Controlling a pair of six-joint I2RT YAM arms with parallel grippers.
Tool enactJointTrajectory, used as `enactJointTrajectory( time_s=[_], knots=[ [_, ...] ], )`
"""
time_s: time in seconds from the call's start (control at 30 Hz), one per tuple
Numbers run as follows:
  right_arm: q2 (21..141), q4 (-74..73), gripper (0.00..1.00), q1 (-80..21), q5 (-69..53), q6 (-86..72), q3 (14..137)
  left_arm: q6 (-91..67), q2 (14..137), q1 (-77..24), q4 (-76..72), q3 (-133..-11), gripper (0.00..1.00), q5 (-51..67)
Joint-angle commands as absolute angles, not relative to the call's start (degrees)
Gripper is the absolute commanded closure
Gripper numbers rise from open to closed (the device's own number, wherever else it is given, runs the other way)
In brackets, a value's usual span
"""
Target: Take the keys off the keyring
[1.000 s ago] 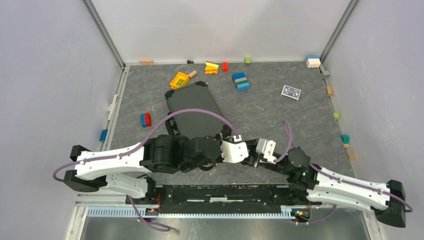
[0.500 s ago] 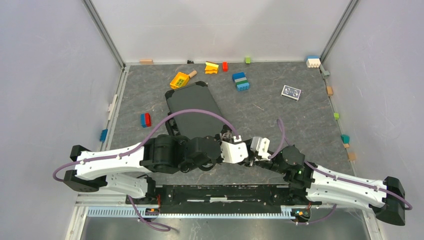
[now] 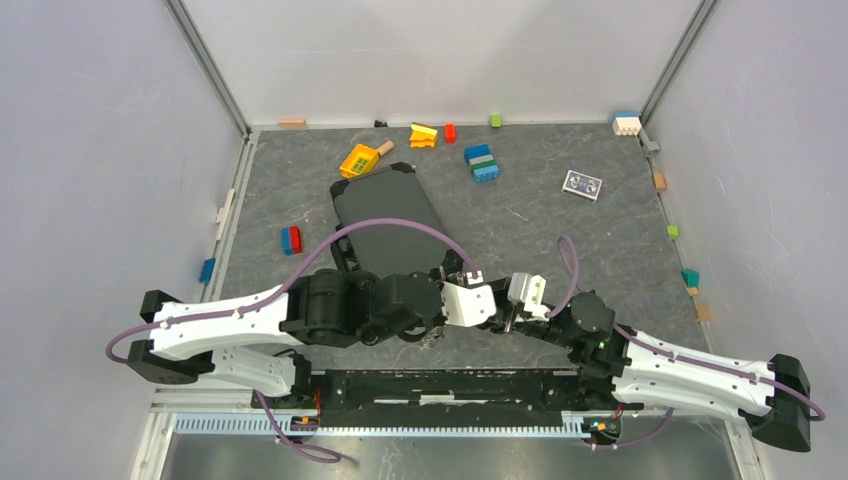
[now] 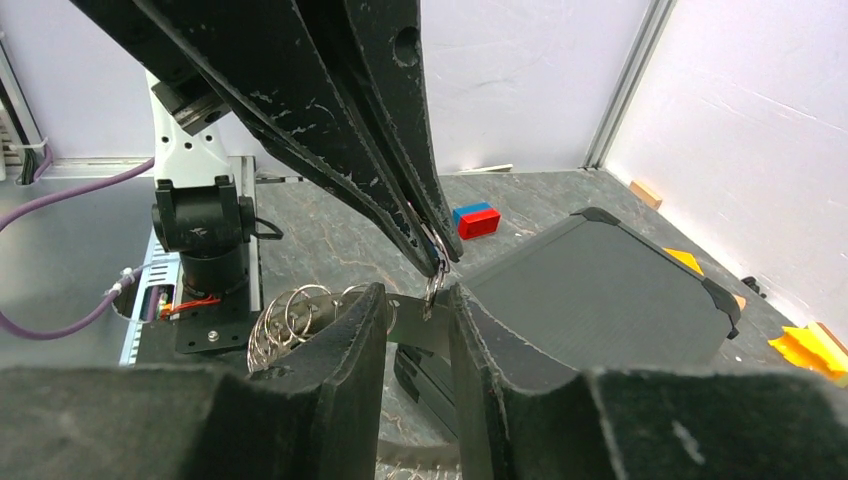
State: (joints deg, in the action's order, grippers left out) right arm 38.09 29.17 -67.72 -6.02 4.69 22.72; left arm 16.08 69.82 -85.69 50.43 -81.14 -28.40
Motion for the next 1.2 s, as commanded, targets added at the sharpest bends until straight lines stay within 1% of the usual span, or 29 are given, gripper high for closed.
enactJointTrajectory(
  time_s=[0.0, 0.53, 0.67, 0.73, 0.9, 1.17],
  knots=[
    [37.75, 31.70, 0.67, -67.67, -5.08, 3.87, 24.79, 16.39, 69.53, -85.97, 47.72, -82.09, 0.98, -29.23],
    [39.12, 32.76, 0.81, -67.67, -1.42, 3.09, 25.16, 16.19, 69.65, -85.98, 47.72, -81.92, 0.98, -28.13],
    [38.94, 33.48, 0.92, -67.68, -0.73, 2.65, 24.79, 16.07, 69.68, -86.03, 47.72, -81.66, 0.98, -28.21],
    [38.94, 33.57, 1.00, -67.68, -0.36, 2.42, 24.72, 16.00, 69.61, -85.99, 47.72, -81.73, 0.98, -28.37],
    [39.01, 33.32, 1.00, -67.68, -0.35, 1.63, 24.79, 15.68, 69.74, -86.00, 47.59, -81.91, 0.98, -28.96],
    [38.68, 33.22, 1.00, -67.68, 8.40, -1.61, 24.87, 11.96, 71.10, -85.99, 45.33, -81.88, 0.98, -30.68]
  ],
)
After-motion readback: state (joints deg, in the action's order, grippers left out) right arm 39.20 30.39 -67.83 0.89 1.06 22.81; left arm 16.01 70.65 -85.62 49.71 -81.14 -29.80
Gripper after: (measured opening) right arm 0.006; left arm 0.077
